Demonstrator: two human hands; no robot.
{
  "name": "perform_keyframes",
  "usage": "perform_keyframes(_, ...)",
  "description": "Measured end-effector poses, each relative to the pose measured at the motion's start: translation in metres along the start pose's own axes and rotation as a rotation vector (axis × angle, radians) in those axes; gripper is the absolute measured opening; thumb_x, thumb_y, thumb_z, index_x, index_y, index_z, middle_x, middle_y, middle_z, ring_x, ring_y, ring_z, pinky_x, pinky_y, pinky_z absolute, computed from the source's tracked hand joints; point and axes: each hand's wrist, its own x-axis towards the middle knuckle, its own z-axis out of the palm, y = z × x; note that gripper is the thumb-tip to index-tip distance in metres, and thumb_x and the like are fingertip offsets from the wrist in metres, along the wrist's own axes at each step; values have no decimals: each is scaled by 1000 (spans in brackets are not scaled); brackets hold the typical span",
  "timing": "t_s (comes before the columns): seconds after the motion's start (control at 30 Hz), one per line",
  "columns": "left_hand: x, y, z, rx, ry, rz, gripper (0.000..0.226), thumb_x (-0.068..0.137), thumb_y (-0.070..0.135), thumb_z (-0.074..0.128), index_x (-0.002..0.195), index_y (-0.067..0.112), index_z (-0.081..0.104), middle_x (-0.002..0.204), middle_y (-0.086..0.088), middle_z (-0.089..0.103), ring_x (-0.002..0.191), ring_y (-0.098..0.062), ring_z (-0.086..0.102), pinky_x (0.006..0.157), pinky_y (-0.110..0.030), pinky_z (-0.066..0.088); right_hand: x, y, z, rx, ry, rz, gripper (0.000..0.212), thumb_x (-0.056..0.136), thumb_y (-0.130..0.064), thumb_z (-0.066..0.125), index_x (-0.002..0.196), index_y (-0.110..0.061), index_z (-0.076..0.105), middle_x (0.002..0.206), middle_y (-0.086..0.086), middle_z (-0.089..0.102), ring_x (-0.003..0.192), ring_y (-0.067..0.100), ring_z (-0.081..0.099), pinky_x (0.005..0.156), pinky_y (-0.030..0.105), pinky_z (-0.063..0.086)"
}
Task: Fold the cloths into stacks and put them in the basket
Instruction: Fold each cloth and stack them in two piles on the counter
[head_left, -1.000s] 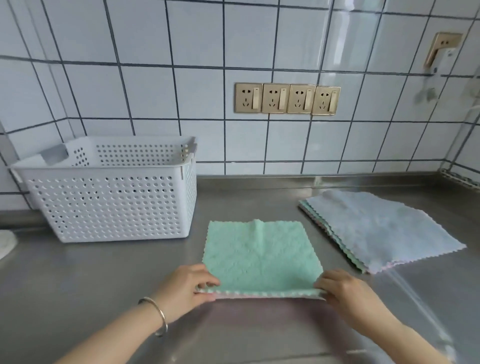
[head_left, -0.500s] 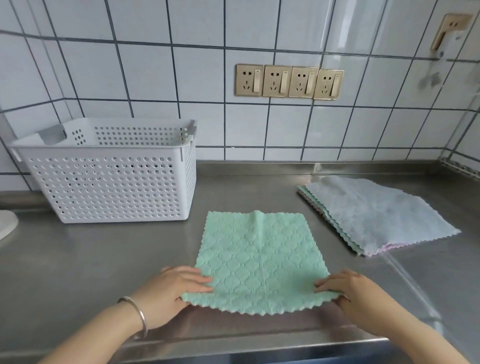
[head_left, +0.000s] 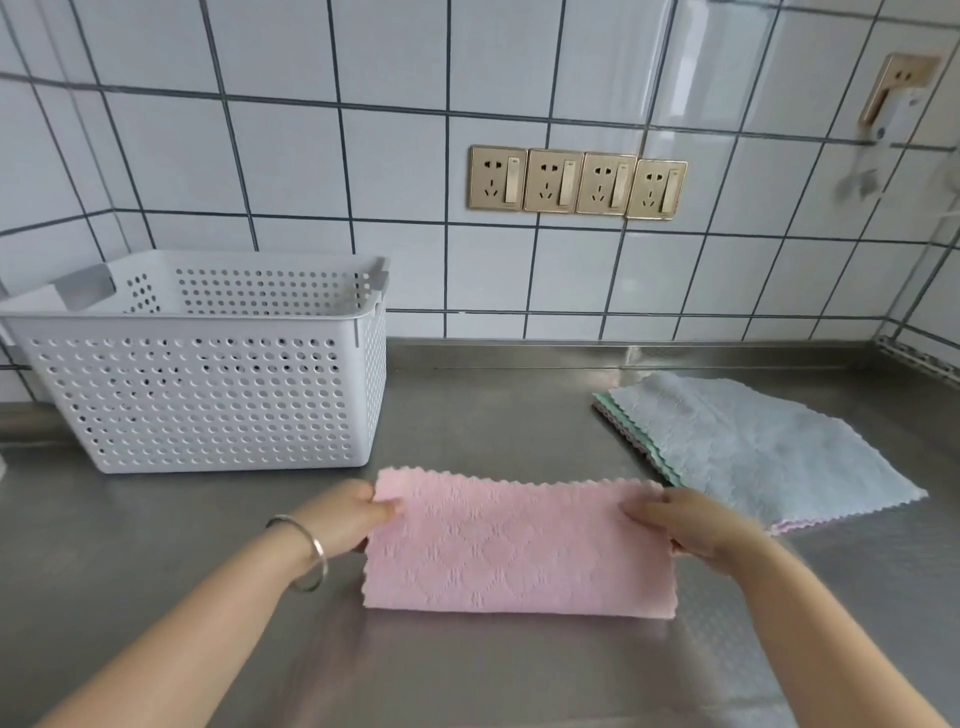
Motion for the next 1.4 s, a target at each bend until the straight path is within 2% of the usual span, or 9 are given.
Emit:
perform_keyframes(0.37,51,7,35,174,178,-255,35,93,28,46,108,1,62,116,-20,63,108,-33,59,84,-29,44,32,-13,46,-165,362,15,29,93,-14,40,104,-3,64,107,20,66,101,33,58,72,27,37)
perform_keyframes(0.53,47,6,41,316,255,-205,34,88,28,51,114,6,56,121,-15,60,112,-32,56,88,-33,45,32,-11,53,-173,422,20,34,90,-14,39,122,-8,50,122,18,56,111,34,53,87,35,42)
perform_keyframes(0.67,31,13,52,552,413,-23,67,82,42,56,140,21,28,144,-4,33,133,-27,31,104,-39,35,17,-18,66,-665,553,-191,58,88,-30,46,142,-24,26,139,4,36,126,26,35,100,35,34)
perform_keyframes(0.77,21,29,74,648,150,169,62,91,46,36,147,36,11,159,8,0,147,-23,-3,115,-53,2,4,-24,99,-705,347,-384,63,81,-36,14,141,-28,32,149,0,32,136,25,27,110,35,22)
perform_keyframes(0.87,16,34,93,725,-67,199,58,95,50,23,147,38,0,157,13,-13,145,-21,-17,113,-57,-9,-6,-24,126,-728,210,-399,67,76,-42,14,127,-31,55,140,1,50,127,29,49,101,45,42)
perform_keyframes(1.03,10,19,95,728,-82,128,65,89,65,22,144,46,-6,156,11,-19,144,-24,-21,113,-58,-13,-17,-1,121,-676,150,-301,120,44,-77,-39,148,-38,7,158,-11,-3,146,14,-2,118,38,2)
perform_keyframes(1.17,9,7,87,663,-63,100,71,82,75,25,143,49,0,157,9,-18,144,-24,-22,115,-56,-11,-26,16,106,-638,252,-169,61,93,-58,11,149,-32,7,159,-4,-2,147,18,-2,118,37,4)
perform_keyframes(1.27,7,6,87,659,-53,101,73,81,75,25,144,48,2,157,8,-17,144,-24,-22,115,-55,-10,-28,25,99,-523,318,-120,58,98,-40,32,148,-17,14,157,11,8,145,29,8,117,37,13)
perform_keyframes(1.4,4,6,87,661,-53,94,75,79,76,27,144,47,2,157,7,-18,144,-24,-23,115,-56,-9,-36,7,88,67,449,-31,61,85,-7,52,142,-5,30,147,20,29,133,32,32,104,34,30)
